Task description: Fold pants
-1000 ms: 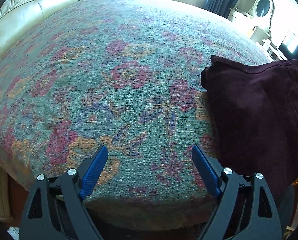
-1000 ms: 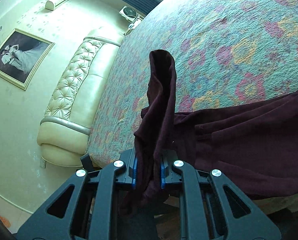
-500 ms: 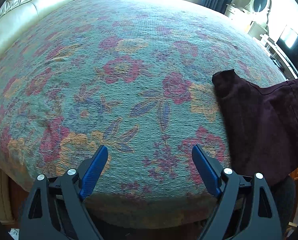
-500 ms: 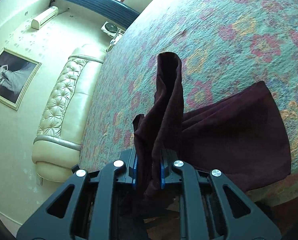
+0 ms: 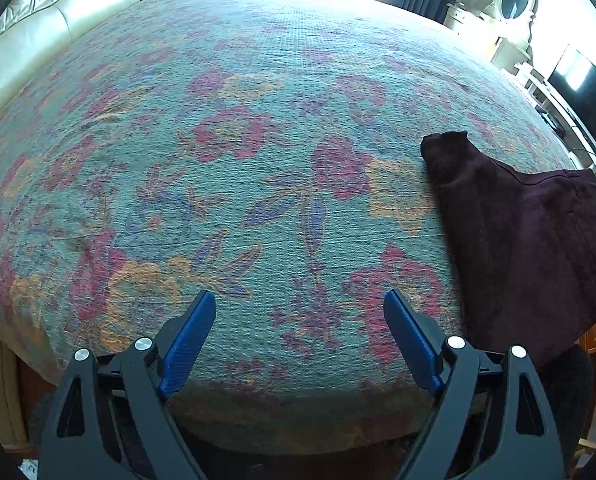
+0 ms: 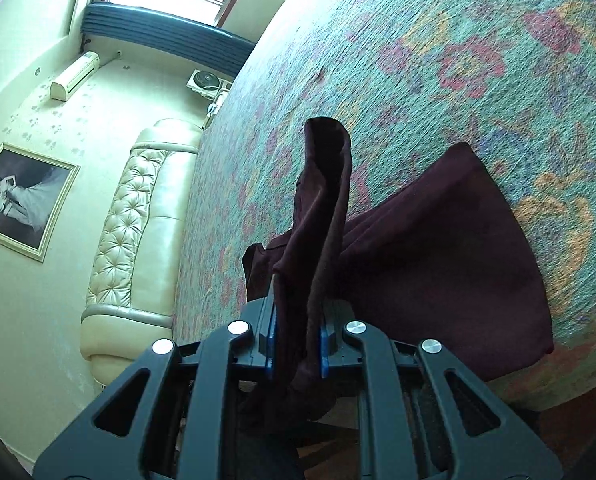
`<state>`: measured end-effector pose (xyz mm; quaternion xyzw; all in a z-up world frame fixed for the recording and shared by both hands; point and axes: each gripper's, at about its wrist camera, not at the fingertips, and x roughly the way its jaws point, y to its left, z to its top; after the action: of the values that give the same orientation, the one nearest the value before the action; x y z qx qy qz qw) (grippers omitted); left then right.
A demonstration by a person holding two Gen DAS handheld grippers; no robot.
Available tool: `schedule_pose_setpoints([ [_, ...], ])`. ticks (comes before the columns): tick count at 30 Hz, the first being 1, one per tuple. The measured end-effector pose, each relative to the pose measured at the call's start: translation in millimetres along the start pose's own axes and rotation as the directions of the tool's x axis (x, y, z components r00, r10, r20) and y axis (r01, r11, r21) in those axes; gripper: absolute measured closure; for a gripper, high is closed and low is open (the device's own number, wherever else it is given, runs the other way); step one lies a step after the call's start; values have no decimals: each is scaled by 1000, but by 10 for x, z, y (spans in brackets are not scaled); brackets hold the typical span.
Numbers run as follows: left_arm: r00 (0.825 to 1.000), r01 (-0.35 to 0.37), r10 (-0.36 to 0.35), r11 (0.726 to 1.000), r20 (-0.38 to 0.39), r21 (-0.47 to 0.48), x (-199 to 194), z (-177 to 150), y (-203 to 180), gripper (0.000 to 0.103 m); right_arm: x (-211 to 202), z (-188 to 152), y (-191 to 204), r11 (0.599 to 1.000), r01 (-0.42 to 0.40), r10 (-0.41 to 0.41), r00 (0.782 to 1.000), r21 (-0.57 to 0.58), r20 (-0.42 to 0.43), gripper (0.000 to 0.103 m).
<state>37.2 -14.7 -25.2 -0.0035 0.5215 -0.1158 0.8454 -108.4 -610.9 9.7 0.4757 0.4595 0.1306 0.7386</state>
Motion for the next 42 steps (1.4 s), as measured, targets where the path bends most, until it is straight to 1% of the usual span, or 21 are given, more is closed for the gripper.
schedule_pose_setpoints([
  [6,1000,15,-15,1000,-9,12,15,-23,-93,18,-115,45,-139,999,-12,11,999,34,36,89],
  [12,999,34,-34,999,-13,30,25,-28,-209,18,-263,86,-376,997,-7,1,997,81,72,89],
  [20,999,46,-45,999,-29,30,76,-29,-284,18,-293,84,-685,990,-15,4,997,138,80,89],
  [31,997,58,-57,998,-41,27,125,-27,-374,18,-280,71,-982,982,-15,0,997,189,80,90],
  [35,997,62,-60,998,-46,29,142,-32,-405,18,-263,45,-1096,976,-25,8,997,214,78,90],
  [37,997,63,-62,998,-48,29,155,-29,-420,18,-265,42,-1151,972,-46,29,997,229,78,90],
  [40,996,73,-71,997,-54,25,176,-26,-439,18,-333,37,-1220,969,-38,14,995,245,99,90],
  [41,996,77,-76,997,-57,23,182,-27,-445,18,-368,45,-1246,968,-39,14,994,249,105,89],
  [42,995,84,-83,996,-60,21,188,-28,-452,18,-420,31,-1256,965,-37,7,993,258,117,83],
])
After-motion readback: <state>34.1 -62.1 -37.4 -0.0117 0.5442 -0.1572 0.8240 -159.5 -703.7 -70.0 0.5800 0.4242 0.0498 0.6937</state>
